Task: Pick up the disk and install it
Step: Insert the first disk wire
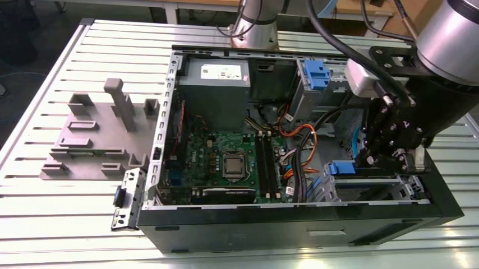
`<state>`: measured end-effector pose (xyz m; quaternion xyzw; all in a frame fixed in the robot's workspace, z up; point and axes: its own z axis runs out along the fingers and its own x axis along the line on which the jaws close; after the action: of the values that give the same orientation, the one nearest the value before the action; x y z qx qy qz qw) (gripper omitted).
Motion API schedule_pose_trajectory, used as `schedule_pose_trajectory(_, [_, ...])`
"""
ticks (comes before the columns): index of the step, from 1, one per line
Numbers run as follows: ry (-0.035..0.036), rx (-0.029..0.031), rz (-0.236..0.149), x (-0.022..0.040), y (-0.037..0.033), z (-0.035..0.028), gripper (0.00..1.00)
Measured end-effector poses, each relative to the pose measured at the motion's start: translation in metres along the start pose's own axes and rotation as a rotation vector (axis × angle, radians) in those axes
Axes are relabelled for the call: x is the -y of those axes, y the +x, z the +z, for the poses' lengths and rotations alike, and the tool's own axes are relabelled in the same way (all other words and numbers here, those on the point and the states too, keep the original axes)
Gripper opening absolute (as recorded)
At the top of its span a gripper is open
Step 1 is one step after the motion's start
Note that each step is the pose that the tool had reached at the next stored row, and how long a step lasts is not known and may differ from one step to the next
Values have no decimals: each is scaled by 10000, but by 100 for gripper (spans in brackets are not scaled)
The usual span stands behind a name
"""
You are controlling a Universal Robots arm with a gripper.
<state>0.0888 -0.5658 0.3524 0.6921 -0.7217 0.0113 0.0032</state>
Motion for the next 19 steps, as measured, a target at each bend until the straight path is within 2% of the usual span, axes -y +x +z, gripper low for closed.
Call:
schedule_pose_trajectory(6, [-13,-1,0,240,-10,18,11])
schedule_pose_trajectory(11, [-55,-3,-1,438,-21,54,11])
schedule_pose_trajectory(13, [-63,0,-2,467,-24,58,11])
schedule_pose_trajectory(19, [-68,-2,-1,469,-36,40,11])
